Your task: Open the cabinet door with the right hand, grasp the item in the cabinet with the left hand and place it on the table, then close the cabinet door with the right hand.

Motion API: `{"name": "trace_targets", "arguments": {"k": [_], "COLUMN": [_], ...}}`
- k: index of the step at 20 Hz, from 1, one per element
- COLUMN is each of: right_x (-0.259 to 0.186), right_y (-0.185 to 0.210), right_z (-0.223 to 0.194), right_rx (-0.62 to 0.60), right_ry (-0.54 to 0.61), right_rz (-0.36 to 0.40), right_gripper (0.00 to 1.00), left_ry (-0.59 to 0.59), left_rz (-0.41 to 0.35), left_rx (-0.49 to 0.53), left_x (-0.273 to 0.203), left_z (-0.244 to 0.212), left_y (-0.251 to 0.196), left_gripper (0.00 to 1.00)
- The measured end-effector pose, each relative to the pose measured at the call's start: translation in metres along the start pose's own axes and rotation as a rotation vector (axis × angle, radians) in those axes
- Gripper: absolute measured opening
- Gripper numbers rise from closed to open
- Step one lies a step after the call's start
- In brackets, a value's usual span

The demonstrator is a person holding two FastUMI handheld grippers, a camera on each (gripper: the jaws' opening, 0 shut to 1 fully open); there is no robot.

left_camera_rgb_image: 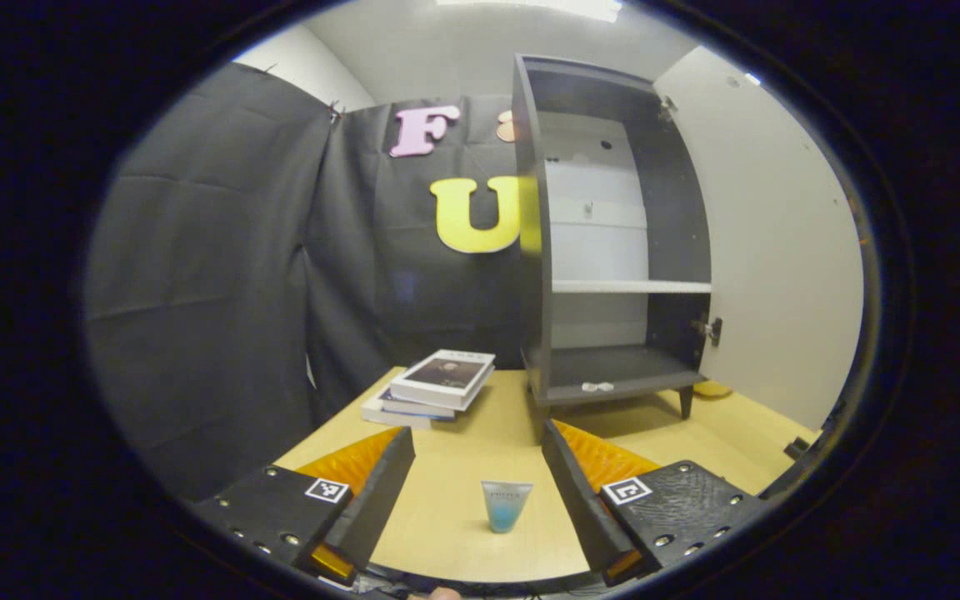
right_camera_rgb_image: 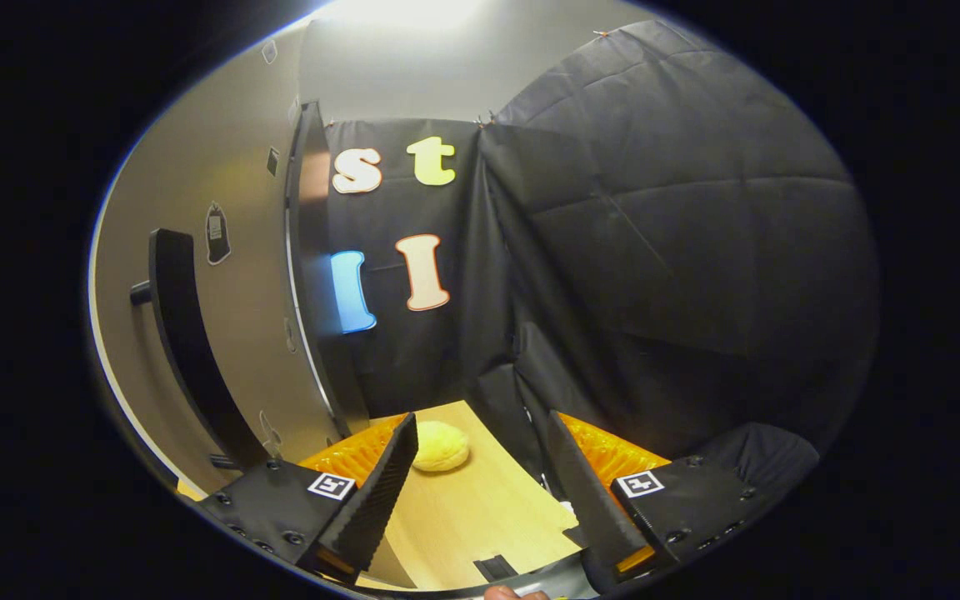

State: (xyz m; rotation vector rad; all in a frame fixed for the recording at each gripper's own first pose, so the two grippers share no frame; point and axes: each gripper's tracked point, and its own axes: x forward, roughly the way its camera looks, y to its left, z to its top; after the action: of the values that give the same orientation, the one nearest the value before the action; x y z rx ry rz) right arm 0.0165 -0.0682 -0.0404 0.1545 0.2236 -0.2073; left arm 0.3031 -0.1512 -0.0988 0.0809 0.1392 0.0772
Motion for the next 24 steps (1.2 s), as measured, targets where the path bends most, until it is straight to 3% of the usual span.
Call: {"name": "trace_targets", "arguments": {"k": [2, 3, 4, 5, 6, 8, 9, 10, 12, 15, 16, 18, 19, 24], "right_x": [-0.001, -0.003, -0.004, -0.006, -0.009, -0.015, -0.019, -0.023, -0.03, -0.037, -0.038, -0.042, -0.044, -0.045], "right_y": [-0.004, -0.005, -0.005, -0.007, -0.008, -0.005, -0.001, 0.007, 0.027, 0.045, 0.046, 0.051, 0.057, 0.066], "right_z": [0.009, 0.016, 0.022, 0.027, 0.033, 0.042, 0.044, 0.046, 0.05, 0.057, 0.06, 0.065, 0.066, 0.07], "right_rx": [0.013, 0.015, 0.005, -0.013, -0.035, -0.066, -0.064, -0.05, -0.02, -0.06, -0.083, -0.11, -0.107, -0.109], "right_ry": [-0.008, -0.02, -0.031, -0.043, -0.053, -0.072, -0.078, -0.079, -0.081, -0.104, -0.11, -0.118, -0.117, -0.128], "right_rz": [0.05, 0.075, 0.099, 0.119, 0.141, 0.185, 0.211, 0.244, 0.328, 0.421, 0.431, 0.448, 0.461, 0.454], "right_gripper": [0.93, 0.98, 0.93, 0.93, 0.93, 0.98, 0.93, 0.98, 0.98, 0.93, 0.98, 0.98, 0.98, 0.98], "left_ry": [0.003, -0.007, -0.015, -0.027, -0.029, -0.02, -0.007, 0.022, 0.037, 0.059, 0.056, 0.063, 0.059, 0.042], "left_rz": [0.048, 0.063, 0.078, 0.091, 0.104, 0.126, 0.148, 0.167, 0.175, 0.19, 0.202, 0.21, 0.209, 0.181], "left_rx": [-0.04, -0.064, -0.083, -0.097, -0.105, -0.104, -0.096, -0.093, -0.121, -0.164, -0.157, -0.135, -0.132, -0.162], "left_x": [-0.011, -0.017, -0.02, -0.02, -0.021, -0.024, -0.027, -0.03, -0.035, -0.036, -0.036, -0.032, -0.032, -0.021], "left_z": [0.011, 0.02, 0.028, 0.033, 0.039, 0.045, 0.047, 0.045, 0.047, 0.05, 0.053, 0.054, 0.055, 0.06], "left_y": [-0.001, -0.003, -0.006, -0.006, -0.007, -0.006, -0.002, 0.0, -0.004, -0.009, -0.006, -0.001, 0.0, -0.004], "left_gripper": [0.94, 0.91, 0.94, 0.91, 0.94, 0.91, 0.97, 0.97, 0.92, 0.92, 0.94, 0.97, 0.91, 0.94]}}
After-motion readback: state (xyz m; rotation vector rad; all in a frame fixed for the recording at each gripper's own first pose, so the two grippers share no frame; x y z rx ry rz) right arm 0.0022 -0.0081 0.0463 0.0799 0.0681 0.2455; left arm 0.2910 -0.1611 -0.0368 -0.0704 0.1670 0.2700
